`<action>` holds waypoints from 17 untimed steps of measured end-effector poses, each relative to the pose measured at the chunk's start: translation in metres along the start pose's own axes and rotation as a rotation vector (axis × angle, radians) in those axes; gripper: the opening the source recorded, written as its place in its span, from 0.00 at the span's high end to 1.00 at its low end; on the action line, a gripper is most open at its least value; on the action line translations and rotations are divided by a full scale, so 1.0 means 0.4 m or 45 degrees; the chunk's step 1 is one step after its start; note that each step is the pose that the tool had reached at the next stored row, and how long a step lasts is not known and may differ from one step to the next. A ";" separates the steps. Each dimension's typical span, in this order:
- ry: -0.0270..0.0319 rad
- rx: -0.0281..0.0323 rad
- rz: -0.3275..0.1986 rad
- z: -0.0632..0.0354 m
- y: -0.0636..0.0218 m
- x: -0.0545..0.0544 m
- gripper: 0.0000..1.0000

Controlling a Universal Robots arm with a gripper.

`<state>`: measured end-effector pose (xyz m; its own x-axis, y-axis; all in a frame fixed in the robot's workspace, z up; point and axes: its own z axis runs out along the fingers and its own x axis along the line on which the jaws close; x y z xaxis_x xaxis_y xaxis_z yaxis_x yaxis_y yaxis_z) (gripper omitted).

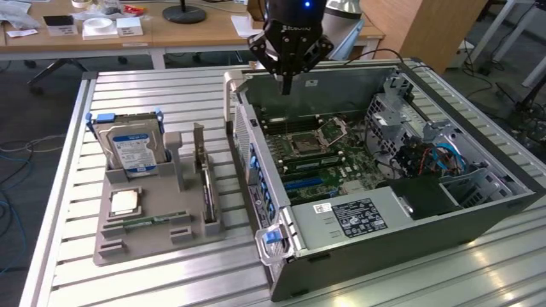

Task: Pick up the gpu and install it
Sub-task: 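Reach for the gpu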

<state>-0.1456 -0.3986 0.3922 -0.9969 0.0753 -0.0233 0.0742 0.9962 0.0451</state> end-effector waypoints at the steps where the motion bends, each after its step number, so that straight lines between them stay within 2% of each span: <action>1: 0.0000 0.0000 0.000 0.000 0.000 0.001 0.89; 17: 0.0000 0.0001 0.000 0.000 -0.001 0.027 0.89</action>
<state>-0.1563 -0.3983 0.3917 -0.9969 0.0753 -0.0233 0.0742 0.9962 0.0451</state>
